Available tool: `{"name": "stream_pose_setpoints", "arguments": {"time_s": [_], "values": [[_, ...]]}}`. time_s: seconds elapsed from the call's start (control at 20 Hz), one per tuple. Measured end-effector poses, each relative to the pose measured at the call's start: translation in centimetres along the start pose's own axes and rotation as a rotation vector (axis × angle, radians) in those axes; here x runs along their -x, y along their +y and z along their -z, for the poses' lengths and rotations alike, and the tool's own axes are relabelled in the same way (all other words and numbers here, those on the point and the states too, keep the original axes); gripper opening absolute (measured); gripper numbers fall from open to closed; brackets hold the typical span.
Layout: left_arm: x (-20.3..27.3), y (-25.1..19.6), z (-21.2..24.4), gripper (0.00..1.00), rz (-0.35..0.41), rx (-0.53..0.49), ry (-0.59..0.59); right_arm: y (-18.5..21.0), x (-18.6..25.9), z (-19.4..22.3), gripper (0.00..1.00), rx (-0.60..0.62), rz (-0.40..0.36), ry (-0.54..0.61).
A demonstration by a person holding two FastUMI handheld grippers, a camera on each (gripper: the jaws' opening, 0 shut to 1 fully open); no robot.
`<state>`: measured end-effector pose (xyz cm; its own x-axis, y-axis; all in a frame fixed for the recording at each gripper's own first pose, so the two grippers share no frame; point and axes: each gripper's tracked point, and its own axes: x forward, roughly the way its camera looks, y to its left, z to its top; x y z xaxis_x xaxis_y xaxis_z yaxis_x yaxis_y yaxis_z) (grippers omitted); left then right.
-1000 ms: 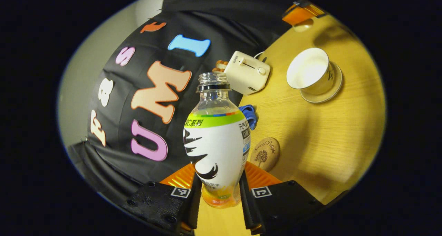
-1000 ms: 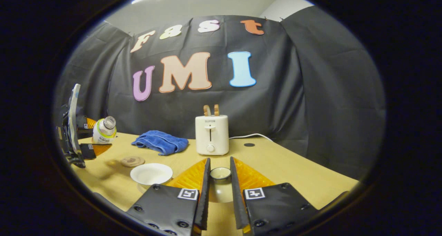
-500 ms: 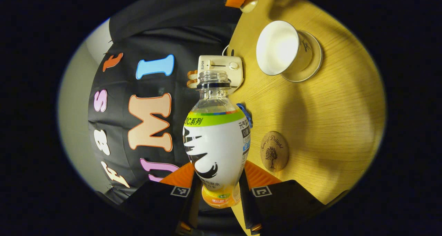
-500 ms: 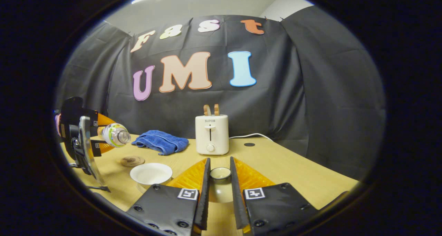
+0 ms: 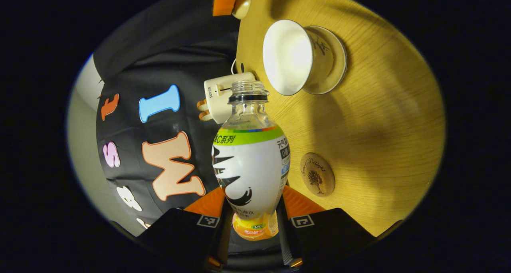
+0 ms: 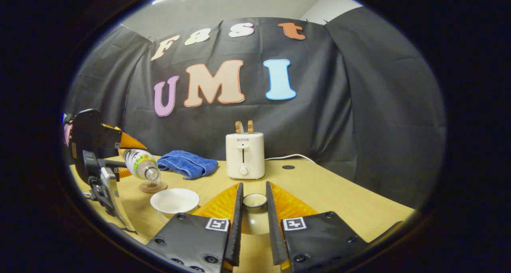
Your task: Open the teacup lid with one hand, grasp the water bottle and pour water into the teacup with the other hand; after pouring, place the water bottle on the coaster and then close the teacup lid.
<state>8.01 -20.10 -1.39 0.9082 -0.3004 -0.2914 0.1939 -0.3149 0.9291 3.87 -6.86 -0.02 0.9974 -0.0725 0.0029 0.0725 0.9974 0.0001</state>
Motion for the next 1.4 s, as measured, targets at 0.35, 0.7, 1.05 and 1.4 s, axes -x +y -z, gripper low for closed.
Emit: {"name": "stream_pose_setpoints", "arguments": {"time_s": [0.35, 0.7, 1.05, 1.4], "values": [[-0.3, 0.3, -0.7, 0.5, 0.019, -0.116, -0.006, 0.0, 0.0, -0.1, 0.36, 0.0, 0.0, 0.001], [-0.2, 2.2, -0.6, 0.49, 0.015, -0.277, 0.002, 0.0, 0.0, 0.0, 0.36, 0.0, 0.0, 0.001], [0.4, 6.0, 0.0, 0.49, -0.019, -0.405, 0.031, 0.1, -0.1, 0.0, 0.36, 0.0, -0.008, 0.001], [0.6, 7.6, -0.2, 0.5, -0.038, -0.471, 0.046, 0.2, -0.1, 0.1, 0.36, 0.0, -0.011, 0.001]]}}
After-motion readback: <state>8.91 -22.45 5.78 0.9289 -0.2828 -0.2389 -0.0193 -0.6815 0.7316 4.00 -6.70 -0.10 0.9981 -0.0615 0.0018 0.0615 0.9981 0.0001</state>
